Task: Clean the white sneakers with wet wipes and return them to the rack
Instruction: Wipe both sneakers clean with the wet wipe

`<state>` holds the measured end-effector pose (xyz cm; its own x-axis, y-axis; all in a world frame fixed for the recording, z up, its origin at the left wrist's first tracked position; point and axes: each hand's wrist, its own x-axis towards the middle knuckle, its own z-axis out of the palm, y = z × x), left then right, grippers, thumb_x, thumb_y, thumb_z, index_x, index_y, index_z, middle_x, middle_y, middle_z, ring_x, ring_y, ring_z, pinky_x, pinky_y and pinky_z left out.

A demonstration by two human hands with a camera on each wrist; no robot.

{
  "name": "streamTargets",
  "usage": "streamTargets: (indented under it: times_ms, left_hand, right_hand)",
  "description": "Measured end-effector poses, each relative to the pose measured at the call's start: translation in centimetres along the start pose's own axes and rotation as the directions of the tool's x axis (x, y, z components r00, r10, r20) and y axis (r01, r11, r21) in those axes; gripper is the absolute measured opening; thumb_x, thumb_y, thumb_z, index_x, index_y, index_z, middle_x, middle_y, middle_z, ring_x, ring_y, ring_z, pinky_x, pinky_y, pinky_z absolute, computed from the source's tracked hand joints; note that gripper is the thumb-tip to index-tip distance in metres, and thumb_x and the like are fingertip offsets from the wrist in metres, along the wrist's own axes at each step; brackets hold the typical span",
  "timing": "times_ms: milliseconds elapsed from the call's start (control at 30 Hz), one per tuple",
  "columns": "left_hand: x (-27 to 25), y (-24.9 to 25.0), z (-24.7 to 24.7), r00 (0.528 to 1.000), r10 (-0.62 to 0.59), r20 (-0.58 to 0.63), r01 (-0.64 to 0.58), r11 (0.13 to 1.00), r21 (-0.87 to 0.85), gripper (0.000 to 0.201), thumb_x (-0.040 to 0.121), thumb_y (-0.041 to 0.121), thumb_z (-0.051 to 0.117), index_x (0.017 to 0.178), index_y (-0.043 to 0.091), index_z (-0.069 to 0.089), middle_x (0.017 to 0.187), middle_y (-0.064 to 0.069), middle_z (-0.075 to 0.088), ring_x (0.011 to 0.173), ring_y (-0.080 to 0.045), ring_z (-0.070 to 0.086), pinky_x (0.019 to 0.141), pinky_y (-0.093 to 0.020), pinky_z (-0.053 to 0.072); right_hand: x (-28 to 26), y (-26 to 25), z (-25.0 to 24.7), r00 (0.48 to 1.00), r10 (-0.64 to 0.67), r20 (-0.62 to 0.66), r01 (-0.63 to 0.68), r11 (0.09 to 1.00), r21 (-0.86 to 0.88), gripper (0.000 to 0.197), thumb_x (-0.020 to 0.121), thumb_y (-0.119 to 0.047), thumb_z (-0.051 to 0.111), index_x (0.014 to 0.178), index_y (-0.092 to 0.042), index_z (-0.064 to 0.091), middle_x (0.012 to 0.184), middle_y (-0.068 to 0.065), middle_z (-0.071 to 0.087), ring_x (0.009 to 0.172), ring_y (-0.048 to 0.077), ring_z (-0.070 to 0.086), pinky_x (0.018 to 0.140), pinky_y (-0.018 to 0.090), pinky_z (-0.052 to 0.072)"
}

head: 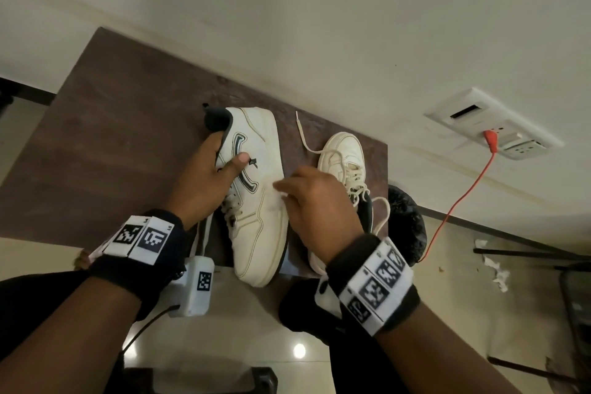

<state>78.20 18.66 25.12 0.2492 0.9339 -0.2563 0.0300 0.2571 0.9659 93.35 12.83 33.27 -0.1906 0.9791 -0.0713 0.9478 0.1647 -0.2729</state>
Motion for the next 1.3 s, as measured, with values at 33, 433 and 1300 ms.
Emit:
streamTargets:
  times_ms: [33,433,1300]
  left_hand:
    - [-0.1,0.0,0.0,1.0,0.006,0.008,-0.006,1.0,0.017,0.029,0.094,0.025,0.054,0.122,0.032,0.051,0.107,0.021,0.063,0.096,0.005,0.061,0.076,-0.018,0.048]
    - [0.3,-0.2,-0.5,0.999,-0.014,-0.034,0.013,1.0,-0.017,0.019,0.09,0.021,0.061,0.108,0.026,0.056,0.098,0.016,0.067,0.086,0.005,0.065,0.072,-0.017,0.049]
    - [-0.5,0.3,0.6,0.992,0.029,0.122,-0.031,0.999,0.015,0.039,0.09,0.009,0.059,0.124,0.026,0.052,0.114,0.004,0.068,0.1,-0.007,0.066,0.088,-0.038,0.056]
  right_hand:
    - [1.2,0.1,0.2,1.0,0.02,-0.002,-0.02,1.0,-0.015,0.025,0.074,0.006,0.066,0.095,-0.006,0.074,0.084,0.01,0.068,0.073,0.026,0.064,0.064,0.026,0.044]
    - [-0.7,-0.3,-0.2,0.998,-0.056,0.025,0.057,0.998,-0.029,0.026,0.071,0.004,0.063,0.091,-0.007,0.074,0.084,0.008,0.068,0.074,0.026,0.065,0.062,0.027,0.048]
    - [-3.4,-1.7,0.3,0.936,-0.124,0.329,0.19,0.965,-0.179,0.023,0.066,0.004,0.066,0.084,-0.009,0.071,0.083,0.006,0.061,0.071,0.025,0.054,0.052,0.038,0.051]
